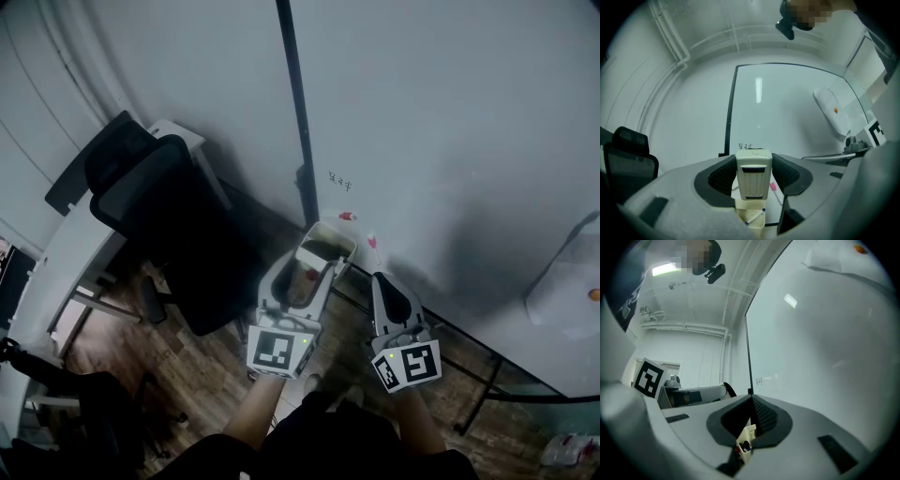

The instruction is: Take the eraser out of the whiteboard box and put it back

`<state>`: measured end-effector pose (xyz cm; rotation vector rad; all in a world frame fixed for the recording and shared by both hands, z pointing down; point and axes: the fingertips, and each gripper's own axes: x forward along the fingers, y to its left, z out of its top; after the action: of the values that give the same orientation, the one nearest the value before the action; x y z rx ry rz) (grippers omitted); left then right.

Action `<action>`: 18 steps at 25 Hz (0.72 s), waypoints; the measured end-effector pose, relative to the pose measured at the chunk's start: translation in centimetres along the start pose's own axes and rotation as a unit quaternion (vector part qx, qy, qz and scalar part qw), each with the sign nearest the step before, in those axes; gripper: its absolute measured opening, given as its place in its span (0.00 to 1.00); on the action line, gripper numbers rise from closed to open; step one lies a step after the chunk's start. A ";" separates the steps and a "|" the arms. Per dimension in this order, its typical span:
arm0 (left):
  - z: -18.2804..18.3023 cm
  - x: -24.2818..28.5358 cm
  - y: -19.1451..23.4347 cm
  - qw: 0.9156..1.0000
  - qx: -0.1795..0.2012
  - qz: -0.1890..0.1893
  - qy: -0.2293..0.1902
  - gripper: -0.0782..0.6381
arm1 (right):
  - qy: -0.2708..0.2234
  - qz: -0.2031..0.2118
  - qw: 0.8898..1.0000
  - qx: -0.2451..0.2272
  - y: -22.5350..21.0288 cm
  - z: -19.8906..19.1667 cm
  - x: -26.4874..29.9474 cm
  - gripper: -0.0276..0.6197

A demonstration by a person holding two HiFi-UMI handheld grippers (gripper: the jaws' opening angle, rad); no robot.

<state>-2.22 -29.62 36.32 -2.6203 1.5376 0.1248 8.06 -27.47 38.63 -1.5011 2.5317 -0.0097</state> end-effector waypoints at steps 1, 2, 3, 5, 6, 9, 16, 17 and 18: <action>0.7 -0.6 -0.5 1.000 0.001 0.001 -0.006 0.43 | -0.007 0.004 1.000 -0.005 0.4 0.9 -0.6 0.05; 1.4 -1.3 -0.9 1.000 0.004 0.001 -0.011 0.43 | -0.015 0.007 1.000 -0.009 0.7 1.7 -1.2 0.05; 2.1 -1.9 -1.4 1.000 0.007 0.002 -0.016 0.43 | -0.022 0.011 1.000 -0.012 1.0 2.5 -1.8 0.05; 3.4 -3.1 -2.2 1.000 0.014 0.004 -0.026 0.43 | -0.037 0.018 0.999 -0.019 1.8 4.1 -3.0 0.05; 4.0 -3.7 -2.7 0.999 0.018 0.004 -0.031 0.43 | -0.044 0.022 0.999 -0.023 2.1 4.9 -3.6 0.05; 5.3 -5.2 -3.9 0.999 0.033 0.004 -0.039 0.43 | -0.063 0.030 0.997 -0.032 3.0 6.6 -5.1 0.05; 5.8 -6.5 -4.9 0.998 0.049 0.015 -0.039 0.43 | -0.075 0.038 0.996 -0.034 3.8 7.7 -6.5 0.05; 5.8 -6.6 -4.9 0.998 0.046 0.015 -0.041 0.43 | -0.075 0.039 0.996 -0.033 3.9 7.6 -6.5 0.05; 5.9 -6.7 -4.9 0.998 0.043 0.014 -0.044 0.43 | -0.075 0.039 0.996 -0.033 3.9 7.6 -6.6 0.05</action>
<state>-1.26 -20.68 31.51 -2.4939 1.5162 0.1701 9.05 -19.14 31.89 -1.3694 2.4906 0.1917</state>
